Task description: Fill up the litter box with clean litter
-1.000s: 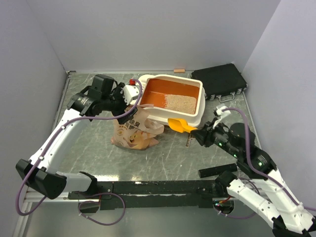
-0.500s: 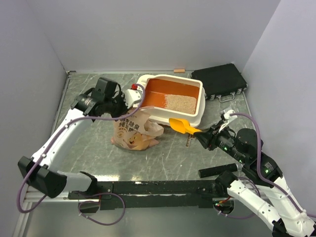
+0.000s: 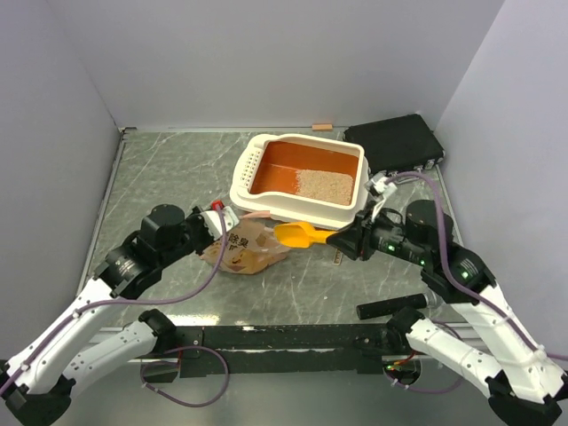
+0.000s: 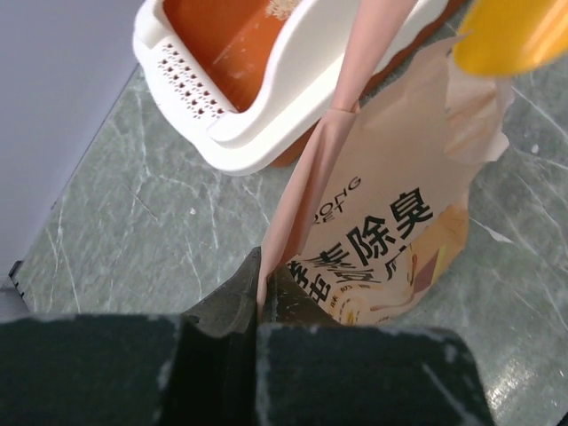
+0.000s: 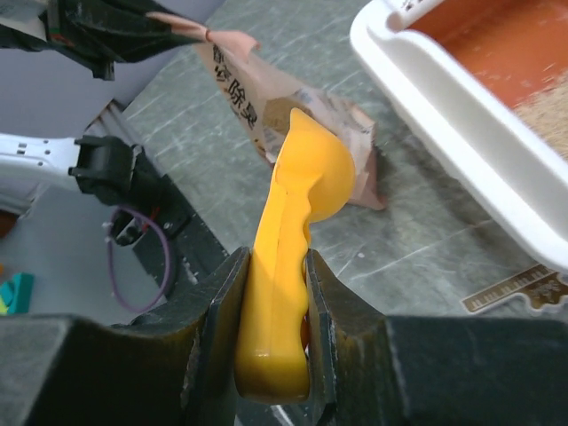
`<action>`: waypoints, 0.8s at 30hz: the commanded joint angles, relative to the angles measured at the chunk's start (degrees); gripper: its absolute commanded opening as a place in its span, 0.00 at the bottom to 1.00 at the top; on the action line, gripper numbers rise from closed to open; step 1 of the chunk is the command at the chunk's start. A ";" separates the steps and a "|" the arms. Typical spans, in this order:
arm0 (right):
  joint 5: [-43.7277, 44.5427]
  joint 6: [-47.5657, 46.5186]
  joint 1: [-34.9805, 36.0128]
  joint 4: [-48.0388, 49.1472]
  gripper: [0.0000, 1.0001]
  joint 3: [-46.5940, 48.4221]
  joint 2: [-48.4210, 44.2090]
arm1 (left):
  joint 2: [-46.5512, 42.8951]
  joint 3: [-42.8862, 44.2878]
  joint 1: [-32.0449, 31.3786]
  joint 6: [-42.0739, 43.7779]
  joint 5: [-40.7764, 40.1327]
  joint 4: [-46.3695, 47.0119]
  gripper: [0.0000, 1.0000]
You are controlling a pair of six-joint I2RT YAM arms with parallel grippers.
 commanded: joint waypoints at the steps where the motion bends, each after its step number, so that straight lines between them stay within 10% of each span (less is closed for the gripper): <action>1: -2.92 2.13 1.43 2.87 0.00 2.13 4.19 | -4.16 -1.38 -0.26 -2.64 -3.59 7.00 0.01; 24: 4.02 11.27 10.83 10.53 0.00 9.59 33.02 | -11.47 -1.57 -1.14 -8.79 2.74 5.95 0.01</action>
